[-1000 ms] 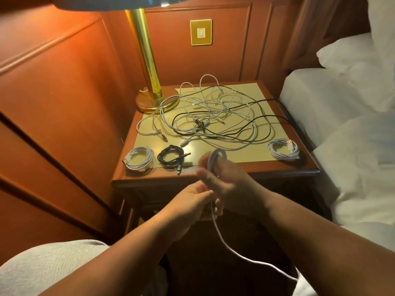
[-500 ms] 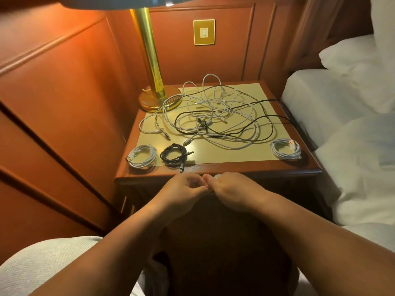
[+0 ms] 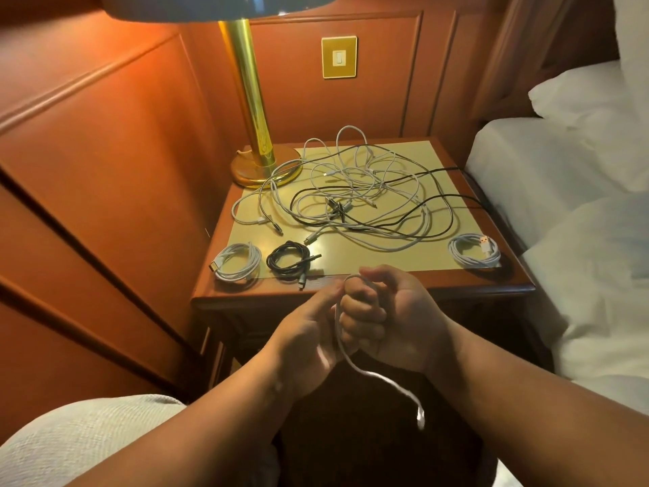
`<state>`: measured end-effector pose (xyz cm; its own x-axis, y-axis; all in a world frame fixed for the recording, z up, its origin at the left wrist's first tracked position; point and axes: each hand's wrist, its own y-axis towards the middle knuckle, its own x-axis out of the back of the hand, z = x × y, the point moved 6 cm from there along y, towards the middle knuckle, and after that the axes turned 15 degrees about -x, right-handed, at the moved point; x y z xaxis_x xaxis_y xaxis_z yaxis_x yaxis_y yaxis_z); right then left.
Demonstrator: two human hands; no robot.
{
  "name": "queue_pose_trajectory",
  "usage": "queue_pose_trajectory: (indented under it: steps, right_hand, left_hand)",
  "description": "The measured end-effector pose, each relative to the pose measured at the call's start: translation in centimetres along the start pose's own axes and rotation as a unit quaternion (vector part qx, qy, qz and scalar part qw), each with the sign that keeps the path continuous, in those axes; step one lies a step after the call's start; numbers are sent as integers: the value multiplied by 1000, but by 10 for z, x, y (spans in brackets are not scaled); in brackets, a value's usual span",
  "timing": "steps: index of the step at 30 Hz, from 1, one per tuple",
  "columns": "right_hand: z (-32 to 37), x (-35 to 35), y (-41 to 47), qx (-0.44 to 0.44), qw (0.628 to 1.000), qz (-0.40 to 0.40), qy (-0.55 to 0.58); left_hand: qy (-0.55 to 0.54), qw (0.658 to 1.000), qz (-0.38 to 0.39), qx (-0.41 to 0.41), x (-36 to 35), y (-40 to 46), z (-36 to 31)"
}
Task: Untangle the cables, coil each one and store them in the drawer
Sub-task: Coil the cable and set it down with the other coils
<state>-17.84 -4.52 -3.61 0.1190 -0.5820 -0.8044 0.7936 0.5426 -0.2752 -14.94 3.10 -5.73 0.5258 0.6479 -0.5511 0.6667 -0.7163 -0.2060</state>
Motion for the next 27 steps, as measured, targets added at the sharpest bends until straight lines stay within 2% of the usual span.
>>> queue_pose_trajectory:
  steps: [4,9,15,21,24,27]
  right_hand:
    - [0,2,2,26,997,-54,-52]
    - [5,9,1,69,996,-64,5]
    - [8,8,3,81,995,-21,49]
    - [13,9,-2,133,987,-78,43]
    - [19,10,-4,152,983,-99,-17]
    - [21,9,-5,143,977,-102,-120]
  left_hand:
    - [-19,998,-47,22,7,0,3]
    - [-42,991,-127,-30,14,-1,4]
    - [-30,991,-114,-65,14,0,-3]
    - [64,984,-120,-117,15,-3,-8]
    - [107,988,-87,-75,13,-3,-4]
    - [106,991,-61,-52,9,-3,-3]
